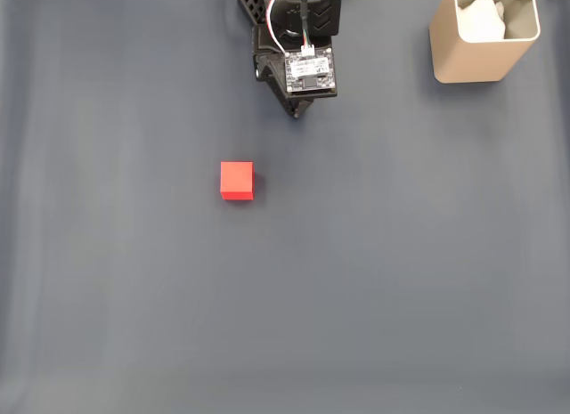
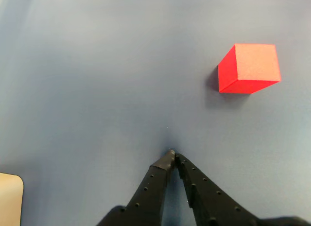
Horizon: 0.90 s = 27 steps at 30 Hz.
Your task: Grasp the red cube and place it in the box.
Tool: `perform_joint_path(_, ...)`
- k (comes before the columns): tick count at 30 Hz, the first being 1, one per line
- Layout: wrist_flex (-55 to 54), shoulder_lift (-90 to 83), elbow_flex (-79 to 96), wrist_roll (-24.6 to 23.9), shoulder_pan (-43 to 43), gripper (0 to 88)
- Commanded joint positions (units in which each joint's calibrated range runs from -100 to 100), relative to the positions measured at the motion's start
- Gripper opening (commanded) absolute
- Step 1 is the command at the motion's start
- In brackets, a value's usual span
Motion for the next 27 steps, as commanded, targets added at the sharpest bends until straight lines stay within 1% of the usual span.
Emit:
perform_joint_path(1,0.9,0.0,0.5,0.7,-0.4,0.6)
perform_joint_path(27,0.9,0.0,0.5,0.4,-0.4,0.2)
